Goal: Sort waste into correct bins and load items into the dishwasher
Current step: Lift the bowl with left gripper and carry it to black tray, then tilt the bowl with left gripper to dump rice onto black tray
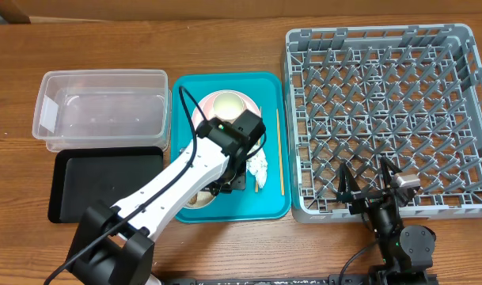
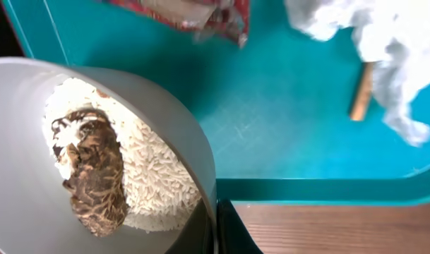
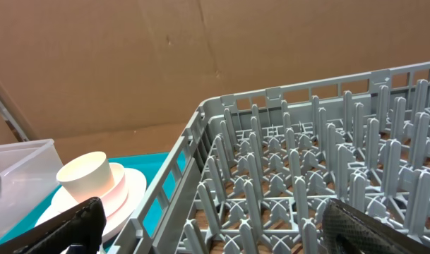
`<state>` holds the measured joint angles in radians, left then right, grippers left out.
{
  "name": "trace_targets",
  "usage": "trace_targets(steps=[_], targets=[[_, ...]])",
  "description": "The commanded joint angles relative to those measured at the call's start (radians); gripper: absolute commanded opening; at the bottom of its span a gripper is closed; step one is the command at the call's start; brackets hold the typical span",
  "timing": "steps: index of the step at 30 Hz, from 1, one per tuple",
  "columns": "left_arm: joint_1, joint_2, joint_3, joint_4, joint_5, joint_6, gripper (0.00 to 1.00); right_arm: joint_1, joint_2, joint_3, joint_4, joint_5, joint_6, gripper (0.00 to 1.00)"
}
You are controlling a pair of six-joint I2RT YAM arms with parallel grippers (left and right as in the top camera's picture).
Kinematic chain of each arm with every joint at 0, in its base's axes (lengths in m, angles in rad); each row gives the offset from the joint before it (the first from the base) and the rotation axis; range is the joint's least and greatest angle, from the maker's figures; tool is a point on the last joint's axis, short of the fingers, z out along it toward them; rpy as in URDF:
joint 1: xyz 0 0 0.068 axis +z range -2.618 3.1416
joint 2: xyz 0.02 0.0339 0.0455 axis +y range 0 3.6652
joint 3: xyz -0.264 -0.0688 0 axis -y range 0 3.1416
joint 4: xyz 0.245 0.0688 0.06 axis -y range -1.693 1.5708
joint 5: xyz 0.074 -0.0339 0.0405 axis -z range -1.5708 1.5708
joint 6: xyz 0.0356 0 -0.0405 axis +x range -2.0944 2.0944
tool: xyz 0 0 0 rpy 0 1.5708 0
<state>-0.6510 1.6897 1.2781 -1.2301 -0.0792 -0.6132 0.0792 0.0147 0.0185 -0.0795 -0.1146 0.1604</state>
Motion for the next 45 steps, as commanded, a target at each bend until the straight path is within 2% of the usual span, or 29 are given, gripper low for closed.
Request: trace_targets(steps=[1,7,11,14,19,23,34,35,39,45], targets=[[0.005,-0.040,0.065,-0.049,0.002,0.044,0.04,0.005,-0.012,-0.010,0.005,0.010,-0.004,1.00],[0.027,-0.145,0.068,-0.061,0.033,0.086,0.04,0.005,-0.012,-0.010,0.005,0.010,-0.004,1.00],[0.111,-0.243,0.068,-0.081,0.050,0.112,0.04,0.005,-0.012,-0.010,0.004,0.010,-0.004,1.00],[0.225,-0.317,0.068,-0.083,0.063,0.149,0.04,0.005,-0.012,-0.010,0.005,0.010,-0.004,1.00],[0.533,-0.407,0.067,-0.077,0.162,0.268,0.04,0.005,-0.012,-0.010,0.004,0.010,-0.004,1.00],[0.727,-0.410,0.064,-0.050,0.225,0.324,0.04,0.005,-0.012,-0.010,0.004,0.009,-0.004,1.00],[1.231,-0.409,-0.090,0.077,0.682,0.556,0.04,0.005,-0.012,-0.010,0.004,0.010,-0.004,1.00],[1.326,-0.409,-0.156,0.120,0.809,0.606,0.04,0.005,-0.012,-0.010,0.004,0.010,-0.004,1.00],[1.464,-0.407,-0.272,0.223,1.002,0.635,0.04,0.005,-0.012,-0.010,0.005,0.010,-0.004,1.00],[1.571,-0.407,-0.375,0.336,1.126,0.636,0.04,0.005,-0.012,-0.010,0.004,0.010,-0.004,1.00]])
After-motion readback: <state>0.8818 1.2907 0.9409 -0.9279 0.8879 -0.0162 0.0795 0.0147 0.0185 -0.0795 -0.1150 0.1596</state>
